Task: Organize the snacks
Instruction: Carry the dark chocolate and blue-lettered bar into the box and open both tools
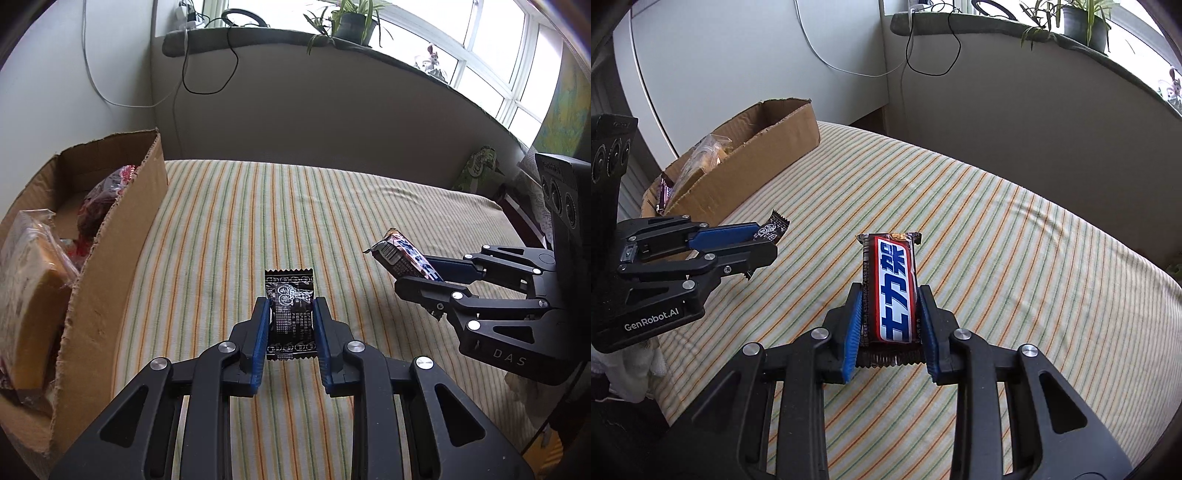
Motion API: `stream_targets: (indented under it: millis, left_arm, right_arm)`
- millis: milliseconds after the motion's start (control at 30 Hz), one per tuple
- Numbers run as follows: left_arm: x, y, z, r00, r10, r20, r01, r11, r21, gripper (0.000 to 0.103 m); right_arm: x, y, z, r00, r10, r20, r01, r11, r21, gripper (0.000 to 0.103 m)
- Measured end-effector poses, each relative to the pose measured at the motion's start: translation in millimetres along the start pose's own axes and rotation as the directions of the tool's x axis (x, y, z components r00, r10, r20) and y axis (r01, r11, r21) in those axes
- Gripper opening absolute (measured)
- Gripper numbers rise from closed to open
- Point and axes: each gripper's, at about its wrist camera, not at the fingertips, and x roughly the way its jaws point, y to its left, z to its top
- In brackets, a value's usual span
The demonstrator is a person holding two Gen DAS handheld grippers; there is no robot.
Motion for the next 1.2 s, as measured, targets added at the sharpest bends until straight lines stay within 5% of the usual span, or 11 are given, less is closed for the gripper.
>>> stream_targets:
  millis: [433,1200]
  left_arm:
    - [-58,27,-4,0.994,-0.019,0.105,0.020,1.000,-0.007,0.022]
    - [-103,144,9,0.977,0.090,0.192,-0.067,0.990,-0.125,0.022]
  right_arm:
    - [-37,57,18,0.997,0.003,0.078,-0.001,1.000,-0.019,0.030]
    - [4,163,100,0.990,0.085,0.109,-0.071,0.990,-0.125,0.030]
